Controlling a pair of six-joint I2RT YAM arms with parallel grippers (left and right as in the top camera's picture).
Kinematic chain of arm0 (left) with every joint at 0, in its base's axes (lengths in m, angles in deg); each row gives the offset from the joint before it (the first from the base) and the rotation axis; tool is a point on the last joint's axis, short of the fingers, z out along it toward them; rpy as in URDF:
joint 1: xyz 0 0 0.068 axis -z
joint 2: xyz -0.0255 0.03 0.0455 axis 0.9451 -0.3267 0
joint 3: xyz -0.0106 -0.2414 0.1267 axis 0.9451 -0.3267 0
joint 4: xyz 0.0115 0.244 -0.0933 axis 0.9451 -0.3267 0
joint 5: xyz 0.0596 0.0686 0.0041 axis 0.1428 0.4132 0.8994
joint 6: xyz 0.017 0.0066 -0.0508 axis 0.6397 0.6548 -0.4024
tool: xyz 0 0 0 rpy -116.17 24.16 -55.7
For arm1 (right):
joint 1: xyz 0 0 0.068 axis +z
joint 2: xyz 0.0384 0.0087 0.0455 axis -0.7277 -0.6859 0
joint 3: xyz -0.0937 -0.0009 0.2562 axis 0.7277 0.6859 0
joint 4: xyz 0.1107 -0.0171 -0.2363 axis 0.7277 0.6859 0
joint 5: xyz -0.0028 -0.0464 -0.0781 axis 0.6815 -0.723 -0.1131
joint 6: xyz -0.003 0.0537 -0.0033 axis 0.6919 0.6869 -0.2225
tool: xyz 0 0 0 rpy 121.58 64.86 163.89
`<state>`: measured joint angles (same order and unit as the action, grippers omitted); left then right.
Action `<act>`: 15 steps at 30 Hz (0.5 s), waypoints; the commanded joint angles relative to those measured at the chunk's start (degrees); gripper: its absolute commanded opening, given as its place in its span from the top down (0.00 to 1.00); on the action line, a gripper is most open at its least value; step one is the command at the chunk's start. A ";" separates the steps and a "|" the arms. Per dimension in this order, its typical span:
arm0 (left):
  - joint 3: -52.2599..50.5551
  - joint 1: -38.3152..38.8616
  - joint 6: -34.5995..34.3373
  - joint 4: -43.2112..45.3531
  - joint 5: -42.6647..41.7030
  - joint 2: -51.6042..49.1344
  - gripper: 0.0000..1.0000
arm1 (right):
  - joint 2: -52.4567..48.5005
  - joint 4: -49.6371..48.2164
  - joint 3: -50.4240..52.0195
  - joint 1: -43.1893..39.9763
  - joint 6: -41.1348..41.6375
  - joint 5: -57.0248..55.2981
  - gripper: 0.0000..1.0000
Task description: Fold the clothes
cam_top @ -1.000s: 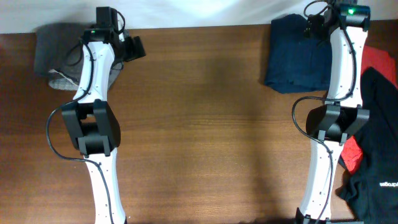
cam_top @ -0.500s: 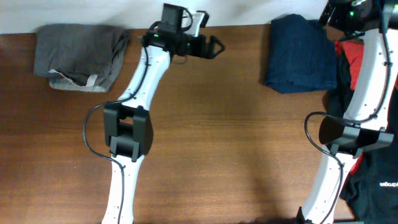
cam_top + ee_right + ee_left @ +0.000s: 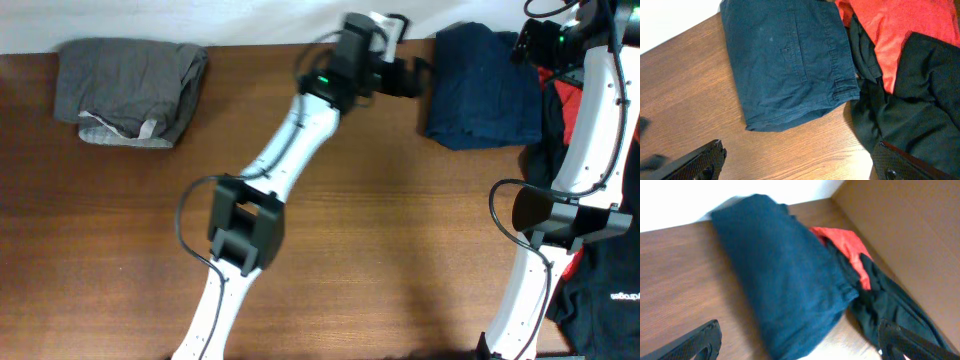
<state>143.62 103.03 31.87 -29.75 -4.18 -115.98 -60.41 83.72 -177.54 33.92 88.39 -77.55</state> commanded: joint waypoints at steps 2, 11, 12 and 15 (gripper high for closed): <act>1.27 4.26 -4.63 3.39 5.33 -2.99 0.01 | 0.13 0.37 -0.07 -0.39 0.26 3.39 0.01; 1.27 5.20 -10.01 12.55 5.55 -12.55 0.01 | 0.13 0.37 -0.07 -0.37 0.26 6.32 0.01; 1.27 5.20 -10.27 13.38 5.57 -13.14 0.01 | 0.13 0.37 -0.07 -0.37 0.28 6.32 0.01; 1.27 5.20 -10.49 14.78 5.62 -14.95 0.01 | 0.13 0.37 -0.07 -0.37 0.26 6.32 0.01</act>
<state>144.16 108.45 23.19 -16.52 1.00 -129.05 -60.41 83.72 -177.54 33.85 88.39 -72.37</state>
